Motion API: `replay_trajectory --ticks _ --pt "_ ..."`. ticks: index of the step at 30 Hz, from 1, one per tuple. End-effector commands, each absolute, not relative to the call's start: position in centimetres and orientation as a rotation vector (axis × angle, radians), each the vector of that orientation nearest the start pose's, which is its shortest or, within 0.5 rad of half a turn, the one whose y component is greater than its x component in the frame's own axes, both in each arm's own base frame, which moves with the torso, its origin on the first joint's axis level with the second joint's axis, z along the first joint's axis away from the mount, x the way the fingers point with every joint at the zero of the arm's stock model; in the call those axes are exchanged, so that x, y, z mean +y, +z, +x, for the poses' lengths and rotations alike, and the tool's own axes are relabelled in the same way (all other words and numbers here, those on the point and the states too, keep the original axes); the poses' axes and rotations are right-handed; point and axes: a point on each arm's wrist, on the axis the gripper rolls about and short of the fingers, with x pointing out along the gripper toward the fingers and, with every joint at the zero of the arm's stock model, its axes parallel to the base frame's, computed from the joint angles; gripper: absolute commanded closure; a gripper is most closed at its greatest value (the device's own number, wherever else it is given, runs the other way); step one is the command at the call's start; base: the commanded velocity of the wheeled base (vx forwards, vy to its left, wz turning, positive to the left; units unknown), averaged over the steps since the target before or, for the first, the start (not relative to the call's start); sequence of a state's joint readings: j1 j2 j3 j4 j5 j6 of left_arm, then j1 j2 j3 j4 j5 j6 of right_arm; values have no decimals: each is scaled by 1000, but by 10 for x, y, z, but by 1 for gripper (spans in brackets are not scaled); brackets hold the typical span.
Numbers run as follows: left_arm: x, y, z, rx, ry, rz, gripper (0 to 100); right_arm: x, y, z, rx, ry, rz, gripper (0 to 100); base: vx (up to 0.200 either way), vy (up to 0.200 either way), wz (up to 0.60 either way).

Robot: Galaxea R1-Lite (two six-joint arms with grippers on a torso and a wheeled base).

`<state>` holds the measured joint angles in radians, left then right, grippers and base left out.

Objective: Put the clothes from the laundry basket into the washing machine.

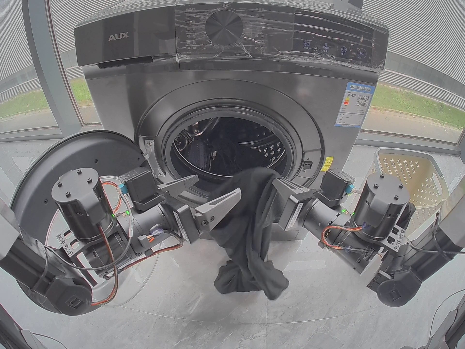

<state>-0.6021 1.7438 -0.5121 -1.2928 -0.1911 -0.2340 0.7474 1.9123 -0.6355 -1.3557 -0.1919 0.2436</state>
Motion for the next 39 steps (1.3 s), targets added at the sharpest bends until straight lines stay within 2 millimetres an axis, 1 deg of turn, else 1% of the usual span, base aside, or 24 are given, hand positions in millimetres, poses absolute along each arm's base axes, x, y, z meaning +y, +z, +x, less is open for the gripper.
replay_trajectory --ticks 1,6,13,17,21,24,26,29,33,35,39 --pt "-163 155 232 54 -789 -230 0 216 153 238 -29 565 275 100 0 0 0" --pt "-162 146 231 76 -785 -224 0 215 157 238 -42 567 280 100 0 0 0" --pt "-162 118 232 177 -768 -186 0 208 173 230 -84 571 298 100 0 0 0" --pt "-161 104 228 223 -774 -173 0 207 176 229 -94 572 303 100 0 0 0" --pt "-162 91 230 241 -773 -165 0 207 176 229 -95 570 303 100 0 0 0" --pt "-166 82 235 239 -772 -156 0 208 176 229 -95 572 304 100 0 0 0" --pt "-168 76 240 225 -773 -152 0 211 176 225 -95 591 306 100 0 0 0" --pt "-174 65 251 208 -766 -145 0 215 176 221 -93 607 309 100 0 0 0" --pt "-178 60 259 207 -760 -144 0 215 173 218 -81 614 304 100 0 0 0" --pt "-175 58 271 191 -734 -141 0 216 172 216 -78 620 303 100 0 0 0" --pt "-174 55 284 170 -714 -137 0 216 175 211 -81 634 306 100 0 0 0"
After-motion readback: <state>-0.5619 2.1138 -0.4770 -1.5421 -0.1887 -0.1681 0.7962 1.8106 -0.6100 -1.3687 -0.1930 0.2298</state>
